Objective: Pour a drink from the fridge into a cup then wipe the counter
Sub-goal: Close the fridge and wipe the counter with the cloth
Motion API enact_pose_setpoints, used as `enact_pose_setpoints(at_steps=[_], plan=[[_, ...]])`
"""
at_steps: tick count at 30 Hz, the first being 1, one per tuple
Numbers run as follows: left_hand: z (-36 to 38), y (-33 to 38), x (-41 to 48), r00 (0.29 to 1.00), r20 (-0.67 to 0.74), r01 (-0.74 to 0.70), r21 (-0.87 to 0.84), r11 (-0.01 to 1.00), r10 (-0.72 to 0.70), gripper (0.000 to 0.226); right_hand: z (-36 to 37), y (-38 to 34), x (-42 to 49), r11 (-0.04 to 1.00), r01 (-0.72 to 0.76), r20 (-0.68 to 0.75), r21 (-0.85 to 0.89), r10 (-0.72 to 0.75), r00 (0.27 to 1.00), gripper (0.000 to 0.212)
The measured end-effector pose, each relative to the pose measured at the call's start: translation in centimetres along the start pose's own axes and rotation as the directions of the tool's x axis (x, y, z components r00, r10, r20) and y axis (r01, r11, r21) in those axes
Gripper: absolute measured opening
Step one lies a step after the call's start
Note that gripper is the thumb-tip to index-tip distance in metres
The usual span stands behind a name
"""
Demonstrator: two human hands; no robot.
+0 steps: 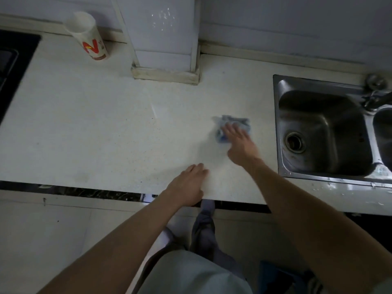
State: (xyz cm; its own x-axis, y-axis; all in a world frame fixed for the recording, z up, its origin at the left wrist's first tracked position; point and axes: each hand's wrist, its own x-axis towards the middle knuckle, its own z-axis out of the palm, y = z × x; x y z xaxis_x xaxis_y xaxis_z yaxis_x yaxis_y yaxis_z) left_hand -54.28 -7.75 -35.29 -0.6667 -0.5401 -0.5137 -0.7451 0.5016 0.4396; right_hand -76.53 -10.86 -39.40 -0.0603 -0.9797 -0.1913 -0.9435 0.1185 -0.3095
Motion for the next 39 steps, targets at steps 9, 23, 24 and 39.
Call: enact_pose_setpoints(at_steps=[9,23,24,39], plan=[[4.2,-1.3,-4.2,0.987,-0.157,-0.005,0.106,0.994,0.022,0.046,1.1,3.0,-6.0,0.840,-0.542,0.015,0.025,0.541,0.841,0.084],[5.3,-2.5,-4.9,0.974,-0.210,-0.072,0.055,0.996,0.082,0.058,3.5,-3.6,-11.0,0.998,0.054,0.060,0.030,-0.056,0.997,0.088],[5.4,-2.6,-5.0,0.973,-0.215,-0.074,0.049,0.996,0.083,0.058,3.4,-1.8,-12.7,0.999,-0.029,0.027,0.040,0.028,0.999,0.087],[5.0,-5.3,-7.8,0.960,-0.279,0.026,0.081,0.996,-0.002,0.064,7.1,-13.2,-15.3,0.886,-0.453,0.001,0.097,0.455,0.891,0.084]])
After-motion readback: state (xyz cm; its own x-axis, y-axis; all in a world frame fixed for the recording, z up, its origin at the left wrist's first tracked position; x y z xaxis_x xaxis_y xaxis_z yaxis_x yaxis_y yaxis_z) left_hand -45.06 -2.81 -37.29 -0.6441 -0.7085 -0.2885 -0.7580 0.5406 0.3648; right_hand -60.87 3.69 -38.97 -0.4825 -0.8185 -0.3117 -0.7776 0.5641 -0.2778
